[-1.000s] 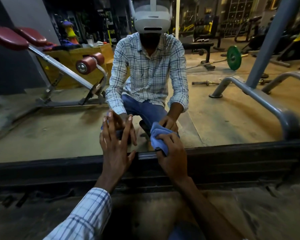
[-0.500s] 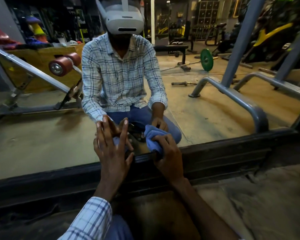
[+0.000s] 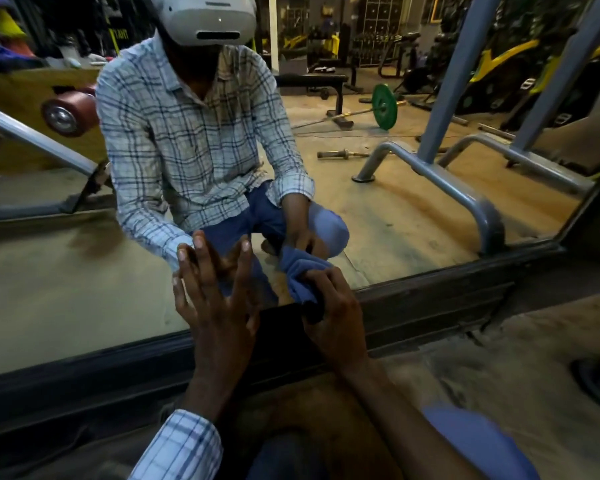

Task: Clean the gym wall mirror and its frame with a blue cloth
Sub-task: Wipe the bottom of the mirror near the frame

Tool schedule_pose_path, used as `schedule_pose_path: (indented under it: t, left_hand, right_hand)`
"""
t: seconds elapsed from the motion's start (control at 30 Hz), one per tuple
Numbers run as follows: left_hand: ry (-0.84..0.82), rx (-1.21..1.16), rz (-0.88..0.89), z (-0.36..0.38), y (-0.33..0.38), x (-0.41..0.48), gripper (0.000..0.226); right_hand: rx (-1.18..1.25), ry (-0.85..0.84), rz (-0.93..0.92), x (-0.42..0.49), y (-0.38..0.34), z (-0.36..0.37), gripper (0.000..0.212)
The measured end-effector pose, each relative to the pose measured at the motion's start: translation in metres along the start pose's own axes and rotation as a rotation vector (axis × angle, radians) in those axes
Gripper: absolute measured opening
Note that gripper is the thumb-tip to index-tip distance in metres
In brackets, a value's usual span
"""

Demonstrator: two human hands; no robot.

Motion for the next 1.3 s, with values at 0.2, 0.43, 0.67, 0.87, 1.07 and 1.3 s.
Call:
schedule_pose_path:
  t: [0.2,0.43,0.67,0.87,1.07,1.3]
  left_hand:
    - [-0.009,0.011,-0.001,-0.004,0.001,-0.001,0.109]
    - [-0.021,0.037,-0.030,-0.006,0.004,-0.001,0.117]
    - [-0.024,0.031,-0.055,-0.008,0.007,-0.002,0.121]
    - [-0.008,-0.033,-0.094,-0.001,0.016,-0.004,0.120]
    - [0.010,-0.081,-0.170,0.010,0.040,-0.006,0.130]
    - [0.012,-0.056,-0.020,0.010,0.078,0.010,0.122]
  right_hand:
    - [-0.005,-0.046,-0.071,0.007,0.004,-0.013,0.022]
    - [0.057,0.567,-0.018,0.075,-0.017,-0.083,0.024]
    - [-0.231,-0.198,-0.395,0.009,0.029,-0.024,0.016]
    - [-0.045,0.391,-0.114,0.057,0.047,-0.130,0.016]
    - [-0.052,-0.023,-0.265,0.022,0.062,-0.072,0.026]
    - [0.031,0.325,-0.062,0.033,0.095,-0.141,0.023]
Point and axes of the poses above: each hand's wrist, its own x-axis towards the middle knuckle, its own z-axis out of the palm, y = z × x, the point moved 1 cm from there along x, towards the middle knuckle, and after that the axes turned 7 degrees about -y, right-handed, at the moved point
